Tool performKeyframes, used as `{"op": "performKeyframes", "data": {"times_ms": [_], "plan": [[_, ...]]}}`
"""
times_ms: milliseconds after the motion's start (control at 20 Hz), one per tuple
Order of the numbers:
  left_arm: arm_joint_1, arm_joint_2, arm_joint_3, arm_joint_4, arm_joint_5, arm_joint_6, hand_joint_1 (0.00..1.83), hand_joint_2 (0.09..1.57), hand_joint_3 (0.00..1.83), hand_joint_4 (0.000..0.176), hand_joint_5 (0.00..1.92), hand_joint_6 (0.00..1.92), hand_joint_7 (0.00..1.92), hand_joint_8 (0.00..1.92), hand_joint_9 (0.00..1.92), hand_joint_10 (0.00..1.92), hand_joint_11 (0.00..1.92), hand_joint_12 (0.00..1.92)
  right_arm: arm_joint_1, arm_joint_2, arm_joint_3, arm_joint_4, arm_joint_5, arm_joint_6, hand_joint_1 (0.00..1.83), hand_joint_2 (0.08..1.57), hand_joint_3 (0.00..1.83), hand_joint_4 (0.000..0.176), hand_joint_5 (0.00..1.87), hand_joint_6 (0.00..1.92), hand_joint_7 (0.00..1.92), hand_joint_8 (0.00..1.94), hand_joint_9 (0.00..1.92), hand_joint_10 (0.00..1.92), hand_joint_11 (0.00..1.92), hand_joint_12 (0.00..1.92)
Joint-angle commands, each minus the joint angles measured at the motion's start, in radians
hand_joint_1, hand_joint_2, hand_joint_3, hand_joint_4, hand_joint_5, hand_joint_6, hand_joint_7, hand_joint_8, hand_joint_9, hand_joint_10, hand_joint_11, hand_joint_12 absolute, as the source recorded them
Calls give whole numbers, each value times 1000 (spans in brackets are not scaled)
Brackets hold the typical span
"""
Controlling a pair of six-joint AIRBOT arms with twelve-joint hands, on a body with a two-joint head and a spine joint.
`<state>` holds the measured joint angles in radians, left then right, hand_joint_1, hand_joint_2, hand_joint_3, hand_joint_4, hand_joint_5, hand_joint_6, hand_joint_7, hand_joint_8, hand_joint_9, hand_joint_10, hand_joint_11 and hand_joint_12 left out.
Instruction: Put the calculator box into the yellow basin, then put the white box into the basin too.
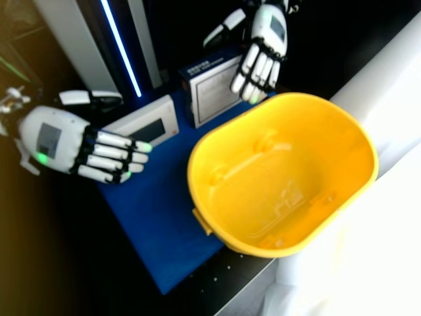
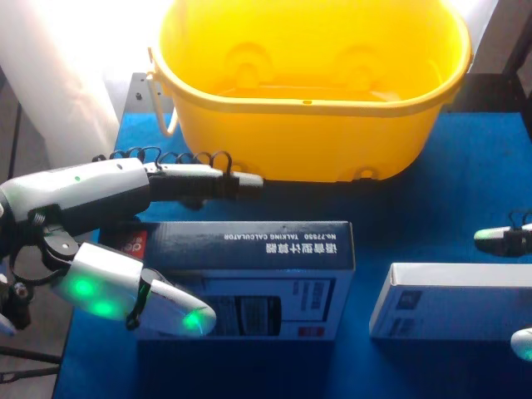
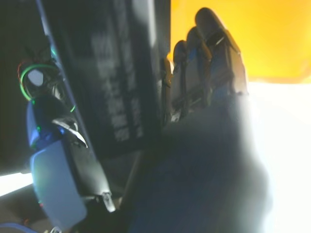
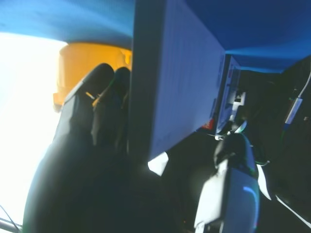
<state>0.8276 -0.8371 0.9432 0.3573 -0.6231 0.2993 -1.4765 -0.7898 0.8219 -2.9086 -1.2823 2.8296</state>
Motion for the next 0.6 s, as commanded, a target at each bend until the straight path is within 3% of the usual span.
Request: {"op": "performKeyframes", "data": {"times_ms": [0,50,100,150,200,250,300,350,400,500,550], "plan": [[-14,-10,4,-9,-78,-4,746,948,9,35,433,21,422,23,372,96,0,1291,0,-5,4,-1,-111,8,1059,977,21,0,766,100,751,84,404,799,64,1547],[-15,-14,8,-5,-70,-5,950,1011,9,9,547,29,516,26,480,121,68,1439,0,-8,6,-1,-110,8,1148,1110,9,0,885,884,868,146,546,796,217,1519],[-16,-16,11,-2,-64,-5,1016,1036,8,0,596,29,546,22,521,124,148,1450,1,-10,7,-1,-110,8,1140,1168,0,0,845,1129,908,221,593,876,300,1545],[-17,-19,14,1,-61,-5,1113,1073,7,0,675,36,603,24,582,133,249,1468,1,-11,8,-1,-110,8,1313,1174,0,0,848,1181,840,979,752,1270,508,1541],[-18,-22,17,3,-59,-5,1201,1109,10,0,764,51,688,39,699,181,421,1462,3,-12,8,-2,-110,8,1349,1173,0,0,861,1178,796,1147,821,1346,677,1525],[-19,-23,20,3,-62,-5,1308,1169,3,0,783,959,729,975,864,1093,669,1425,6,-12,8,-2,-110,8,1454,1164,0,0,867,1122,769,1171,825,1281,727,1651],[-19,-24,22,1,-69,-5,1328,1188,2,0,738,1196,740,1182,910,1285,801,1414,11,-12,8,-2,-110,8,1375,1175,3,0,869,1158,775,1229,804,1372,711,1578],[-19,-25,25,-8,-85,-6,1352,1187,0,0,706,1197,792,1210,915,1333,900,1384,18,-12,8,-2,-110,8,1458,1177,2,0,845,1172,779,1222,772,1321,673,1692],[-17,-26,26,-18,-101,-6,1357,1186,0,0,701,1200,817,1204,903,1358,887,1387,22,-12,8,-2,-110,8,1373,1183,1,0,849,1217,795,1221,763,1383,647,1574],[-7,-25,27,-63,-172,-6,1353,1190,2,0,737,1191,832,1236,824,1431,740,1532,28,-12,7,-4,-146,8,1475,1178,1,0,827,1187,797,1204,753,1319,670,1708],[-2,-22,25,-92,-226,-6,1357,1180,0,0,770,1167,856,1208,827,1404,695,1562,28,-12,4,-4,-182,14,1379,1180,0,0,843,1205,825,1192,760,1388,654,1556]]}}
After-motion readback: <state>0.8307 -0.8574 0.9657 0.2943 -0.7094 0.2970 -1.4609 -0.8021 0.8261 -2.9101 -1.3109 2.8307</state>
